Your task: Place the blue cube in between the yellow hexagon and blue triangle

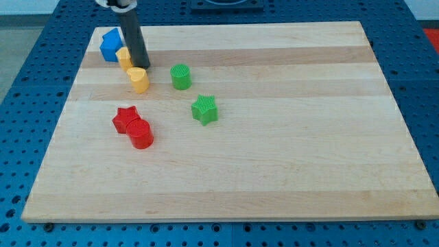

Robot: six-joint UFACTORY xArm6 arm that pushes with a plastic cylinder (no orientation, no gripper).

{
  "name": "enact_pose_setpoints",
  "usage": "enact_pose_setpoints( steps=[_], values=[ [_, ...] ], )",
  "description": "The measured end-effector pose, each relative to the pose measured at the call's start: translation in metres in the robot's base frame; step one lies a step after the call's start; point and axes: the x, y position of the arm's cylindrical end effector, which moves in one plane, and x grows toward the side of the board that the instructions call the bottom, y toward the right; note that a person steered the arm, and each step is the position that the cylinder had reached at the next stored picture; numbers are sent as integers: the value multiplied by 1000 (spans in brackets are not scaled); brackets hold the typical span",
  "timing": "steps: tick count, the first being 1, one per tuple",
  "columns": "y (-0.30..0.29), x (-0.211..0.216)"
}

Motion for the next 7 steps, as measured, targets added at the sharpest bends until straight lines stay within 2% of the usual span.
enact_pose_setpoints(
  steps=[3, 4, 5, 6, 7],
  values=[
    [-31, 4],
    [-69, 49],
    [-123, 61],
    [-123, 53],
    [-123, 7]
  ],
)
